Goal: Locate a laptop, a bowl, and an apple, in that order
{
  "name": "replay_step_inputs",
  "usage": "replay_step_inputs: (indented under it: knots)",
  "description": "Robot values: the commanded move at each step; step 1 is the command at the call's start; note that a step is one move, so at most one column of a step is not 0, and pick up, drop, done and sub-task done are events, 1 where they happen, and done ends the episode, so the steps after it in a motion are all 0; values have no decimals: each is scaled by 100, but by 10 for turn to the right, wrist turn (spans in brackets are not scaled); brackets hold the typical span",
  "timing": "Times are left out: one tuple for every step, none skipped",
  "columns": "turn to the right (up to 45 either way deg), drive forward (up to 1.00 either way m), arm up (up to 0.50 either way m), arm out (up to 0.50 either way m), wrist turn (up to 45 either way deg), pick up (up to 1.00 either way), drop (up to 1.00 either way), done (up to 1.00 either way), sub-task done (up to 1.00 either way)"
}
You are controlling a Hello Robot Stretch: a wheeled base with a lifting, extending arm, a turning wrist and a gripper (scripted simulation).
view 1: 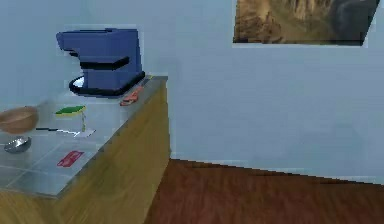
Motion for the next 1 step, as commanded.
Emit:
replay_step_inputs:
  knots:
    - [-420, 0, 0, 0, 0, 0, 0, 0, 0]
